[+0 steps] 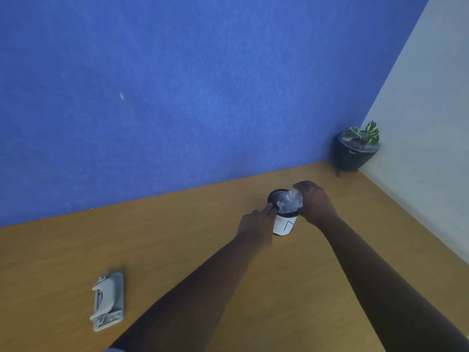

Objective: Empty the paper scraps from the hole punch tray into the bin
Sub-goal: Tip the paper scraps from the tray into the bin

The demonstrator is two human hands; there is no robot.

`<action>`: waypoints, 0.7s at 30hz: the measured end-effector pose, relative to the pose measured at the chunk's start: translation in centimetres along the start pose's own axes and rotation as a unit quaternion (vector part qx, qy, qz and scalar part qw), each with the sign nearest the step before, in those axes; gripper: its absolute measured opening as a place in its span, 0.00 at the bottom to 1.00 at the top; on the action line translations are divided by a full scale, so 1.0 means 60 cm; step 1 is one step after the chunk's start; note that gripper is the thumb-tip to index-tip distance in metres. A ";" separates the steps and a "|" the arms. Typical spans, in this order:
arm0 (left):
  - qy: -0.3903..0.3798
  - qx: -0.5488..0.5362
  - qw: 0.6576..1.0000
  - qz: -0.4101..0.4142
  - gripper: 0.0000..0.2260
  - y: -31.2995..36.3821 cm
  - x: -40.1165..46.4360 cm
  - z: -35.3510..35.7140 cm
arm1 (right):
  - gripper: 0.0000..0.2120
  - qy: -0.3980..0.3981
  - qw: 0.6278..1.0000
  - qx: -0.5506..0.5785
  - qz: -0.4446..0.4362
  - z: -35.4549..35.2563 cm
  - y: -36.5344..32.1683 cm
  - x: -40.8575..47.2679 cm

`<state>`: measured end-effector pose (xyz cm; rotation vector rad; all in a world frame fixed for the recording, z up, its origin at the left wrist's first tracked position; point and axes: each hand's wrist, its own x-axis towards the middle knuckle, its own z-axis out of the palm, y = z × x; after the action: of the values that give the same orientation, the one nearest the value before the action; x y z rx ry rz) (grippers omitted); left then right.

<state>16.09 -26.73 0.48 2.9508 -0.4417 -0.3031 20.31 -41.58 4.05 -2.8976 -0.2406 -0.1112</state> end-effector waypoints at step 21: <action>-0.017 -0.003 1.000 0.001 0.33 0.003 -0.002 -0.016 | 0.28 -0.077 0.977 -0.143 -0.137 0.004 0.002 0.014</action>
<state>16.13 -26.76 1.45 2.9423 -0.4473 -0.3537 21.15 -41.51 3.85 -3.1419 -0.7063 0.0371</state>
